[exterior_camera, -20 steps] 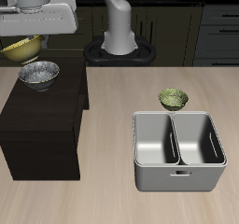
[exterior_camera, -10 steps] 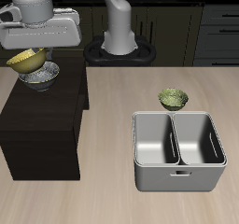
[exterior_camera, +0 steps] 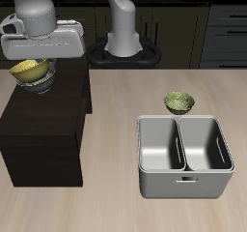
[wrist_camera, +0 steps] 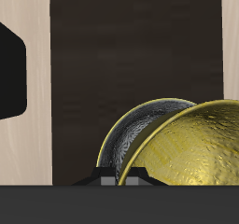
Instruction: Stack the yellow bowl on the black bowl
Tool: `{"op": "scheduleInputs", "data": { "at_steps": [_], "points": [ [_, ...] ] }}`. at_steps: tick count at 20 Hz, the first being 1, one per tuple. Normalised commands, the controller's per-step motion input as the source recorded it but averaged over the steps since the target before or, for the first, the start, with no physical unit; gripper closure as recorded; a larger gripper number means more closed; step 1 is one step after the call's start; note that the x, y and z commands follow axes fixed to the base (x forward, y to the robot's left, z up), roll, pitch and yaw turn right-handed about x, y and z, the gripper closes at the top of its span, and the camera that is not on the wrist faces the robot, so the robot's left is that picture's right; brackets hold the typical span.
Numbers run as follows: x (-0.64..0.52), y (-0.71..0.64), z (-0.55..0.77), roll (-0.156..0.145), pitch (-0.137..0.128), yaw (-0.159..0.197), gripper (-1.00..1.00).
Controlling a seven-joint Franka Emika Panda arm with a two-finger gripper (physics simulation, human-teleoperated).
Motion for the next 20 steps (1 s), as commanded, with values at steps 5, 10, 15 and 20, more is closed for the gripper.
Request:
{"op": "scheduleInputs", "data": {
  "at_steps": [5, 10, 15, 20],
  "points": [
    [-0.04, -0.04, -0.1, -0.012, 0.036, -0.009, 1.0],
    [-0.06, 0.01, -0.09, -0.018, 0.047, -0.003, -1.0],
    [-0.2, 0.26, 0.13, 0.025, -0.015, 0.054, -1.0],
    [-0.24, 0.17, 0.22, 0.007, -0.005, -0.016, -1.0]
  ]
}}
